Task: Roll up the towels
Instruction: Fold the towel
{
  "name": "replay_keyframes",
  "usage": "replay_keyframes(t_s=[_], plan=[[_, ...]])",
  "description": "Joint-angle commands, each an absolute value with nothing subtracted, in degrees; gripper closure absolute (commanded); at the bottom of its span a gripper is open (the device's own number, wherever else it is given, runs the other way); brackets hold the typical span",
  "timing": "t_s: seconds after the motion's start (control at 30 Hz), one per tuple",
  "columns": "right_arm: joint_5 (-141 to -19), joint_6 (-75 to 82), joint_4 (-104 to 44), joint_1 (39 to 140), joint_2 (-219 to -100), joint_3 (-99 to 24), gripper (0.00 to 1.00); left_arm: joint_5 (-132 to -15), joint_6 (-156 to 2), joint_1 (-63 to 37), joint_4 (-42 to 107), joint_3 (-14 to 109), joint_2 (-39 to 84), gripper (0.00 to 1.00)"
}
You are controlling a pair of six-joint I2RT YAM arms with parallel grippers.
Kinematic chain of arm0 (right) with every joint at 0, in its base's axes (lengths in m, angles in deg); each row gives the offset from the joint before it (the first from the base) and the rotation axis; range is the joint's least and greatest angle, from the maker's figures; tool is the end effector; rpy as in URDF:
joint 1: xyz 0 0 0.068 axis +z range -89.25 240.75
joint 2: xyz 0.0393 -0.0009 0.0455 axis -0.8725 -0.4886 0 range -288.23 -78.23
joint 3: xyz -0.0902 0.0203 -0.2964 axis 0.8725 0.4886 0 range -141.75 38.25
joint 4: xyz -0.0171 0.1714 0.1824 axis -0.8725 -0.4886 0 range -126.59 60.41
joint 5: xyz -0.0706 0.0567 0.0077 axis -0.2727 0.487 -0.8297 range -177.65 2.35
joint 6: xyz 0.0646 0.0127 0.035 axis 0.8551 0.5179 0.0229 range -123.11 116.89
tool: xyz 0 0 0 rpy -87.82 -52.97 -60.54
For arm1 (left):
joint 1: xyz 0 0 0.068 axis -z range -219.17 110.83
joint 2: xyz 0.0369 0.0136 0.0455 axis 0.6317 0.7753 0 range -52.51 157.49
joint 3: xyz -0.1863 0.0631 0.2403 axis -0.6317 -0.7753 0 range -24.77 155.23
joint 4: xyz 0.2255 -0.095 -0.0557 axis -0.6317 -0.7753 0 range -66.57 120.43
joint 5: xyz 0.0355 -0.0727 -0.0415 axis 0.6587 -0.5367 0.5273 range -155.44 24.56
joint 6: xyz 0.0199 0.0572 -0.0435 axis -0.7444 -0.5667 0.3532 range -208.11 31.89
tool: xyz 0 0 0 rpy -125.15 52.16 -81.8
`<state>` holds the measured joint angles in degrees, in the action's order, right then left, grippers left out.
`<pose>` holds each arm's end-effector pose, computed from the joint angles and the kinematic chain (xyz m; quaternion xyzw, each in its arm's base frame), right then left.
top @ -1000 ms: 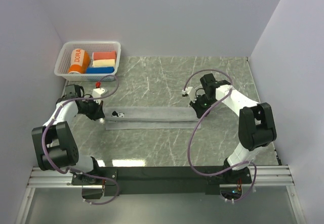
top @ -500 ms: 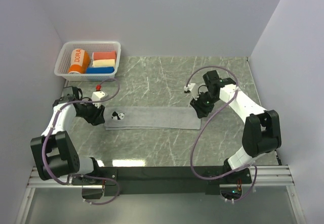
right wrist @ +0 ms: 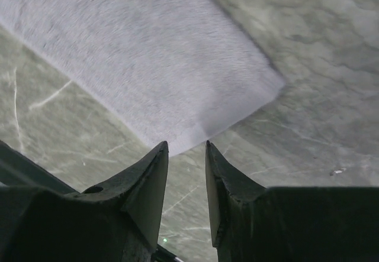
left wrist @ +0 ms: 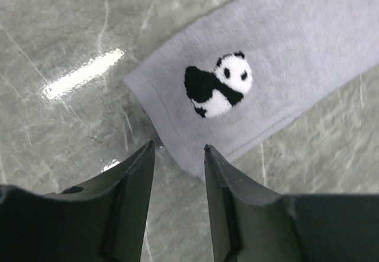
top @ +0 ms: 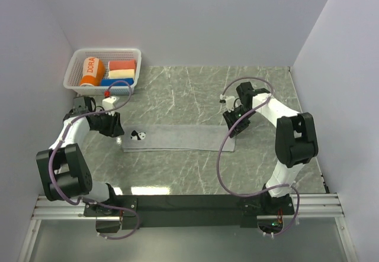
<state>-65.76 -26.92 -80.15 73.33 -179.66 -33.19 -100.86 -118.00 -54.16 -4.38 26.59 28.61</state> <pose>0.3210 0.0956 0.2152 -0.3204 0.9247 0.1804 0.0990 0.2602 0.0320 0.2359 0.1869 0.9127 -0.1943 0.3070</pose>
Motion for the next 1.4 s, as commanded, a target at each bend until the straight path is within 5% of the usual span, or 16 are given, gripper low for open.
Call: replay_keyframes(t_s=[0.0, 0.53, 0.93, 1.37], plan=[[-67.43, -20.51, -77.58, 71.57, -180.89, -36.28, 0.61, -100.95, -110.09, -54.38, 0.28, 27.0, 30.19, 0.55], [-68.23, -14.62, -76.34, 70.25, -190.29, -40.5, 0.64, -92.16, -111.39, -54.29, -5.94, 26.3, 34.49, 0.6], [-66.47, -13.13, -77.14, 69.45, -191.79, -41.73, 0.95, -96.19, -117.47, -54.2, -15.27, 29.02, 41.18, 0.62], [-64.18, -11.81, -76.52, 68.66, -190.65, -41.73, 1.0, -100.77, -122.99, -54.2, -19.65, 31.04, 40.3, 0.99]])
